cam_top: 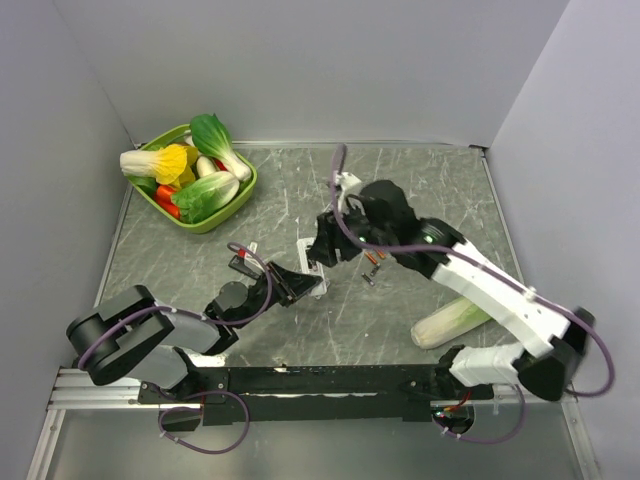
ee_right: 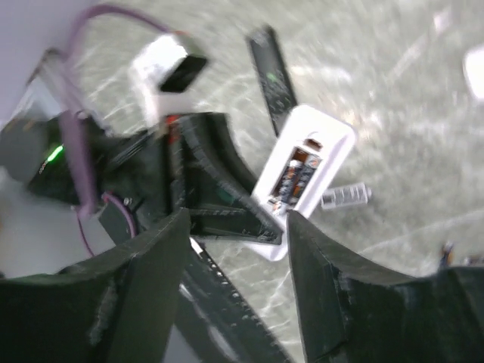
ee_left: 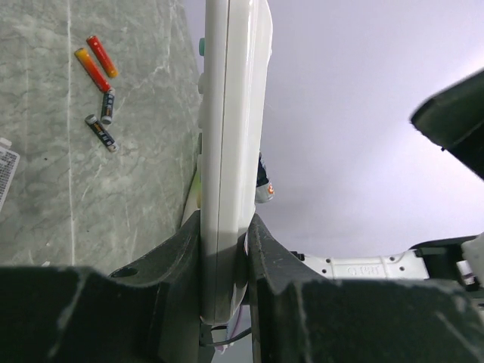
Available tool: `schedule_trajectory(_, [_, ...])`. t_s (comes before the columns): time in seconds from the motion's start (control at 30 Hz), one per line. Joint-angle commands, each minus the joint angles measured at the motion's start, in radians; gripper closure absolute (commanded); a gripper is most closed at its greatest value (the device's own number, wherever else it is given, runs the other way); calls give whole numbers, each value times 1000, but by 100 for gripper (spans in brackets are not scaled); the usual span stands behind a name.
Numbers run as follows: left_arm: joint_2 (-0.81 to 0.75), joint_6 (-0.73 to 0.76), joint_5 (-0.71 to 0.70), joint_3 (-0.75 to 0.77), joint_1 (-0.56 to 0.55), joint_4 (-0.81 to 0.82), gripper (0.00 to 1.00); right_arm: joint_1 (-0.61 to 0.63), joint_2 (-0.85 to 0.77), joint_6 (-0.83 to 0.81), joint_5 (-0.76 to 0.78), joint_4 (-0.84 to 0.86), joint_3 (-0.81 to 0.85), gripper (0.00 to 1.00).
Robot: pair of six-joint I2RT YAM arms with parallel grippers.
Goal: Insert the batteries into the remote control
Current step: Load the battery into the remote control.
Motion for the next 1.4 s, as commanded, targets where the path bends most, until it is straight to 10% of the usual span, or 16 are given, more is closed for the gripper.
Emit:
schedule_trajectory(0.0, [-48, 0, 0, -1, -5, 399, 99, 7, -169, -254, -140, 265, -139, 33])
schedule_trajectory(0.4, [-133, 7, 20, -3, -6, 308, 99, -16, -318, -878, -338, 393, -406, 30])
schedule_trajectory(1.37, [-197, 36, 40, 17, -28, 211, 99, -102, -213, -911, -571, 469, -351, 58])
